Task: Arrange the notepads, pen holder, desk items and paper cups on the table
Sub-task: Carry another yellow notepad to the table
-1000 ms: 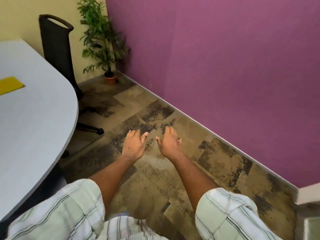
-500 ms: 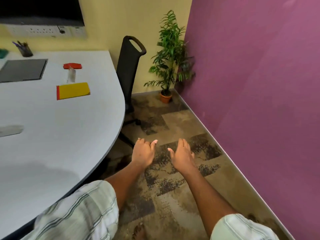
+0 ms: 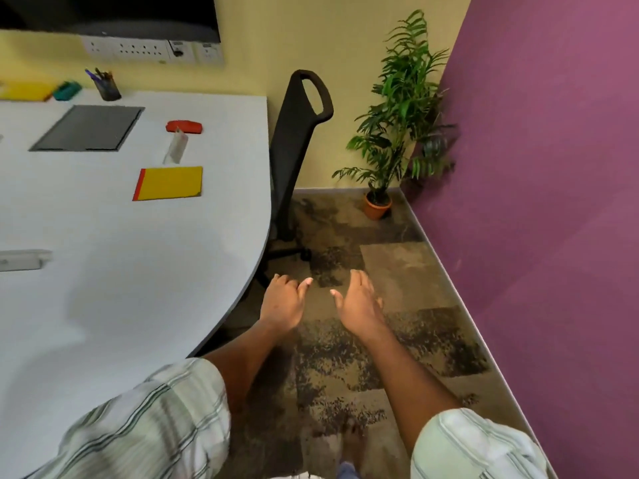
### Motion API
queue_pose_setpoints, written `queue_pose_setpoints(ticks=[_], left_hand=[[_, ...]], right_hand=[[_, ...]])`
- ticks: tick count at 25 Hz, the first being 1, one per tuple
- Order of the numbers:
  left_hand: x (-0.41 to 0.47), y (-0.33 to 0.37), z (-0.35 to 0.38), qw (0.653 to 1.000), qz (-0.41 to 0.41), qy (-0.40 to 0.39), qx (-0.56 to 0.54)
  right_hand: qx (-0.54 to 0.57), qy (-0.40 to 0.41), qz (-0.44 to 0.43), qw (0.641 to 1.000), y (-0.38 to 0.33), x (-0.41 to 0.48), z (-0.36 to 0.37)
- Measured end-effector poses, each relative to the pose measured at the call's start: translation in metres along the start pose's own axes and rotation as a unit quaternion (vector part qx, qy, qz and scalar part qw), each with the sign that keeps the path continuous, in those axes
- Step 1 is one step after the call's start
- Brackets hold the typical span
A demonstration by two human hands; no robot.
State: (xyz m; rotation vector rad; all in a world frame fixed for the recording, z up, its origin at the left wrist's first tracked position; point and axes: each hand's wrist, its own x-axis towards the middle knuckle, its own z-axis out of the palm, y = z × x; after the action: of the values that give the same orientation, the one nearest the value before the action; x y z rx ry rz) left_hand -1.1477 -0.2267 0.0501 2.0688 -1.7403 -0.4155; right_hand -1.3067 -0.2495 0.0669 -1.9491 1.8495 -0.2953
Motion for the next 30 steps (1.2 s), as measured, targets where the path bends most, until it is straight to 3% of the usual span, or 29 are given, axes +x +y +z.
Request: queue_pose_setpoints(ticks=[6,14,24,27,30], left_hand=[[0.082,0.001,-0.014,0.985,-0.144,0.091,-0.031],[0.129,-0.031,-0.036,0.956,-0.236,0.174,-0.018],[0.211,-0.144,-0.08,0.922,-0.33,0.171,-0.107],[0.229,-0.184,-0.092,0.897,-0.372,0.166,-0.171],[0.237,-0.208,-0.094,0.851,-0.42,0.178,-0.261]], right_hand=[[-0.002,-0.033,-0.161,0.986,-0.031,0.128,-0.018],[0.018,-0.11,-0.297,0.949,-0.109,0.21,0.002],[-0.047,-0.146,-0.322,0.934,-0.221,0.298,0.072],[-0.06,-0.164,-0.317,0.932,-0.257,0.31,0.103],[-0.083,-0.194,-0.325,0.922,-0.284,0.313,0.129]])
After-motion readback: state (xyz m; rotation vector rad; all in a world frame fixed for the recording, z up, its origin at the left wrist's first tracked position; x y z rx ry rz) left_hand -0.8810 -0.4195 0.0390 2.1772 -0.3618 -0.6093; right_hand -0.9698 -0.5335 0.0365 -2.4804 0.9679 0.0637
